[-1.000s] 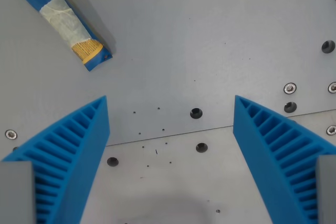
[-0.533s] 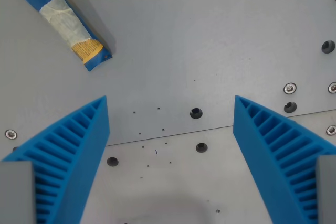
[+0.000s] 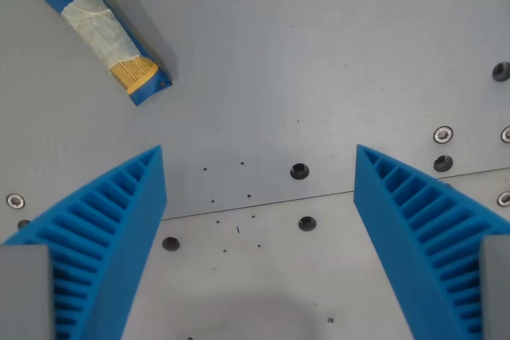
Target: Pick up the blue bag
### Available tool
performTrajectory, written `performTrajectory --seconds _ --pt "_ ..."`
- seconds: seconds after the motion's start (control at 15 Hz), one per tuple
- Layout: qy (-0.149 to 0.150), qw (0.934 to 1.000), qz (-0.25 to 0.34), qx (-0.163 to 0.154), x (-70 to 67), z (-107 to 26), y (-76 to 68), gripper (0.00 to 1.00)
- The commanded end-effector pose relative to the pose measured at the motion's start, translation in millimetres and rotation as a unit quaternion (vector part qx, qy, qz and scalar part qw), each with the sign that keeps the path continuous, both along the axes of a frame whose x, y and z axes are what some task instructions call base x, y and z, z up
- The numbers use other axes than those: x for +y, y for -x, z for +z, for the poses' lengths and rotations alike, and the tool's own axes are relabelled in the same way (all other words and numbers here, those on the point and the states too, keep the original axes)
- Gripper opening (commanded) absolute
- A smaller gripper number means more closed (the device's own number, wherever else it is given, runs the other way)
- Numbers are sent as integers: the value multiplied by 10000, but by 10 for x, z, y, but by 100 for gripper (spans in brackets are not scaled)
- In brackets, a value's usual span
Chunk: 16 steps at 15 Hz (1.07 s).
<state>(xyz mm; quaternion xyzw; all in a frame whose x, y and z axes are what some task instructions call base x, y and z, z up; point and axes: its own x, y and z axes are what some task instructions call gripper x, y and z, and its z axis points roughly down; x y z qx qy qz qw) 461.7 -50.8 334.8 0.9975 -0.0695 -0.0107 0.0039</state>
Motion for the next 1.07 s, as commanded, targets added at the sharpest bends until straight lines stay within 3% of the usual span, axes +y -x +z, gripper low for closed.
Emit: performTrajectory --seconds 0.07,1.07 --pt "1 9996 279 -82 35 -32 -2 100" --pt "27 9927 1201 -93 237 -313 -24 100"
